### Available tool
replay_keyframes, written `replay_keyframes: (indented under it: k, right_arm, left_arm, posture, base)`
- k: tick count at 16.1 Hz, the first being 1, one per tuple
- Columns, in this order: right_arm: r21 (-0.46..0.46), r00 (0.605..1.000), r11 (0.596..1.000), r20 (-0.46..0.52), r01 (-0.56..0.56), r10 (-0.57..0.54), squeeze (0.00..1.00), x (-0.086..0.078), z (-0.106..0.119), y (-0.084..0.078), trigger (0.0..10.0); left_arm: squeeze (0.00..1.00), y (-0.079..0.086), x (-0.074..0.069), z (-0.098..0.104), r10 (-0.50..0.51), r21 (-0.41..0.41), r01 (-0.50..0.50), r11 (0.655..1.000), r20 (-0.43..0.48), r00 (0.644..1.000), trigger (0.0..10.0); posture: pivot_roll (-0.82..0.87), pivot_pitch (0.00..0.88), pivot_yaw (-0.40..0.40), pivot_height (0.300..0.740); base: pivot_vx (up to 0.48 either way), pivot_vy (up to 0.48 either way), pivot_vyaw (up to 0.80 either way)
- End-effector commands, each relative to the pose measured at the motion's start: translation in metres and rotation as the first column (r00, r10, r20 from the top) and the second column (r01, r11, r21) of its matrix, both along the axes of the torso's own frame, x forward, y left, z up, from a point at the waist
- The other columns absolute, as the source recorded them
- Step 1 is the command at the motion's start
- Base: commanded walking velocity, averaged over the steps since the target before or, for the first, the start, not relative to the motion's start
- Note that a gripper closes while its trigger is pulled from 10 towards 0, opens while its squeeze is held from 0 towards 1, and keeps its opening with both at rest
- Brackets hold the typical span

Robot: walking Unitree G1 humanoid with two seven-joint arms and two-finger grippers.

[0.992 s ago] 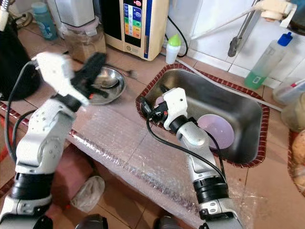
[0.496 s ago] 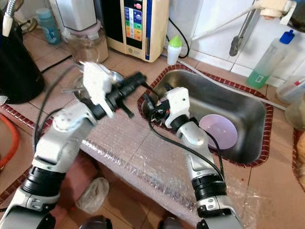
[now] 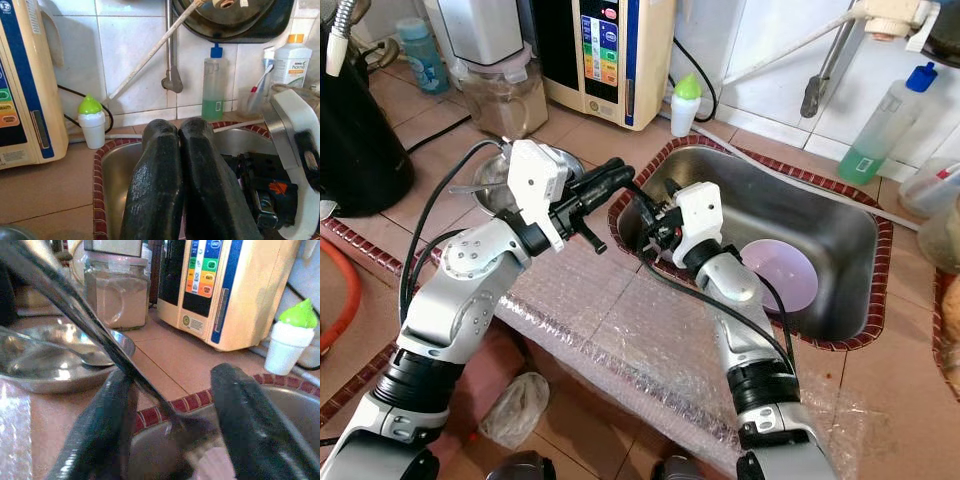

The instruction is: Kitchen organization

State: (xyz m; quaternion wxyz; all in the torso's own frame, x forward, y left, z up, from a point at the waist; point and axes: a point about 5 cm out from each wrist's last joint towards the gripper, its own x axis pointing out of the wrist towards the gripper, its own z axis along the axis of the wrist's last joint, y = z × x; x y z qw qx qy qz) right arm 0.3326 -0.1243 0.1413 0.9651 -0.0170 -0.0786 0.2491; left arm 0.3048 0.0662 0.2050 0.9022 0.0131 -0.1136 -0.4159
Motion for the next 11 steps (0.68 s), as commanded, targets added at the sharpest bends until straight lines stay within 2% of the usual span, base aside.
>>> replay_keyframes:
  k: [1,4,7,11]
  right_arm:
    - [0.040,1.000,0.999,-0.011,-0.004,0.005,0.00,0.004,0.004,-0.008,0.0]
    - [0.006,0.993,0.993,-0.016,-0.118,0.118,0.00,-0.002,0.002,0.004,0.0]
    - [-0.015,0.986,0.986,-0.029,-0.163,0.163,0.00,-0.004,-0.001,0.008,0.0]
    - [-0.093,0.979,0.975,-0.048,-0.200,0.196,0.00,-0.003,-0.006,0.009,0.0]
  left_arm:
    - [0.00,0.003,-0.001,-0.004,0.004,0.000,-0.004,1.000,-0.012,1.000,0.0]
    - [0.00,0.002,-0.001,-0.005,0.003,-0.003,-0.003,1.000,-0.014,1.000,0.0]
    - [0.00,0.000,-0.002,-0.006,-0.004,-0.003,0.004,1.000,-0.015,1.000,0.0]
    - [0.00,0.000,-0.001,-0.007,0.000,-0.003,0.000,1.000,-0.018,1.000,0.0]
  posture:
    - [0.02,0.000,0.001,0.740]
    - [0.02,0.000,-0.002,0.740]
    - [0.02,0.000,-0.003,0.740]
    - [0.03,0.000,-0.006,0.740]
  base:
    - [0.000,0.000,0.00]
    - [0.000,0.000,0.00]
    - [0.000,0.000,0.00]
    - [0.000,0.000,0.00]
